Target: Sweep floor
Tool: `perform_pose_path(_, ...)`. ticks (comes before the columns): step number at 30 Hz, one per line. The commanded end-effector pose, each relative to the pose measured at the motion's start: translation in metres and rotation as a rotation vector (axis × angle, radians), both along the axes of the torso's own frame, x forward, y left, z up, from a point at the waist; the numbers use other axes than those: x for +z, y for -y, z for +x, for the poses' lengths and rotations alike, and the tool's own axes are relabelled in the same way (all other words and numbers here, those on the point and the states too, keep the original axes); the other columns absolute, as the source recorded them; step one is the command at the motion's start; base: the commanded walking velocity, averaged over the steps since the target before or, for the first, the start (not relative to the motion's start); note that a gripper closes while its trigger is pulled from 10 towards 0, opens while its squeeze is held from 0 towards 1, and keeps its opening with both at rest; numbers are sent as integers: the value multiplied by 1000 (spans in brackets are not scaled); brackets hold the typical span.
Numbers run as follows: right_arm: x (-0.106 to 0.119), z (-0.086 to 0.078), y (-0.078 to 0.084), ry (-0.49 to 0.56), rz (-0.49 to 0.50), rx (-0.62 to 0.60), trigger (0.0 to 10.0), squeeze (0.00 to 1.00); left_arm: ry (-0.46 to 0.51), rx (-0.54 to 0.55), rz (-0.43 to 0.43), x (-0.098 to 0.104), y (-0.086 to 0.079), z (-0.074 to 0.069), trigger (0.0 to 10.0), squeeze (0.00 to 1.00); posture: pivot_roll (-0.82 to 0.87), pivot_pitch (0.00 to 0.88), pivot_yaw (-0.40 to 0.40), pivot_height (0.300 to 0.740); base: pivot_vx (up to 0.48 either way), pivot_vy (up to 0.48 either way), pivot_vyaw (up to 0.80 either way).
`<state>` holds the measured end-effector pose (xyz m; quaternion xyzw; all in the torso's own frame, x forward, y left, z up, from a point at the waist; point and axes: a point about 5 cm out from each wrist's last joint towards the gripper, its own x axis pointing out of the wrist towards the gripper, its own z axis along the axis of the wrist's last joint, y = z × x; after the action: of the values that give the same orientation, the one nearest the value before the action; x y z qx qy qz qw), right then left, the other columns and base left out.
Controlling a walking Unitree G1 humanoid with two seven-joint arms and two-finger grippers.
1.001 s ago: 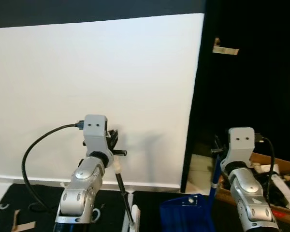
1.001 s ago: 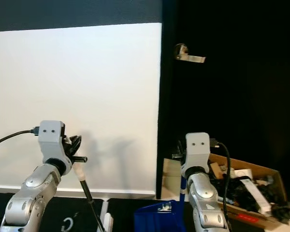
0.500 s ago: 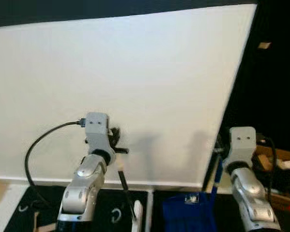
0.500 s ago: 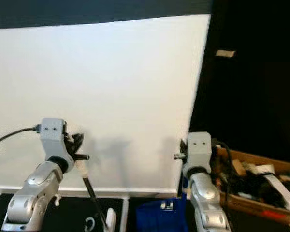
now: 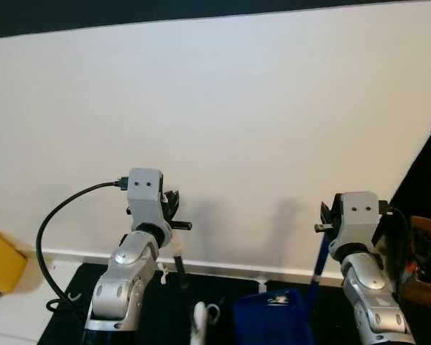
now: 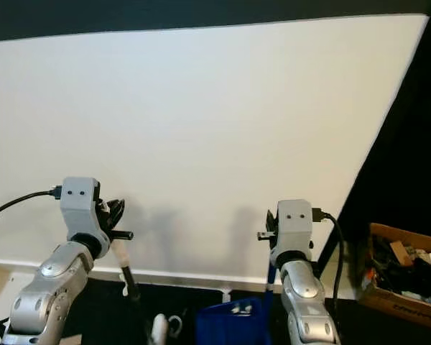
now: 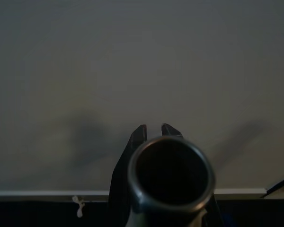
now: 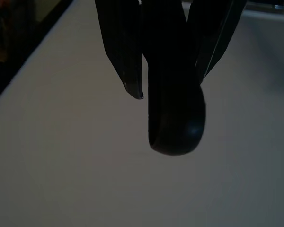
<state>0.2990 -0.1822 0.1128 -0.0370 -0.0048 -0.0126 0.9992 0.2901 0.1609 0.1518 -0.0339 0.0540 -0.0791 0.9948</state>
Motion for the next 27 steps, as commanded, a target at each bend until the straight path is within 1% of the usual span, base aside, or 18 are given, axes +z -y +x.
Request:
perform_pose_path(1, 2, -1, -4, 12, 5, 13, 10000, 0, 1, 16, 14, 1, -4, -1, 10000, 0, -12, 57, 82, 740, 0, 420, 0)
perform_pose_path(6, 2, -1, -5, 12, 5, 12, 10000, 0, 2, 15, 14, 1, -4, 0, 10000, 0, -13, 58, 84, 740, 0, 409, 0)
perform_pose_path(9, 2, -1, -5, 12, 5, 11, 10000, 0, 3, 16, 15, 1, -4, 0, 10000, 0, -13, 58, 84, 740, 0, 265, 0)
perform_pose_path(27, 2, -3, -4, 13, 6, 0, 10000, 0, 6, -5, 39, 0, -1, 2, 10000, 0, -18, 59, 92, 740, 0, 0, 0)
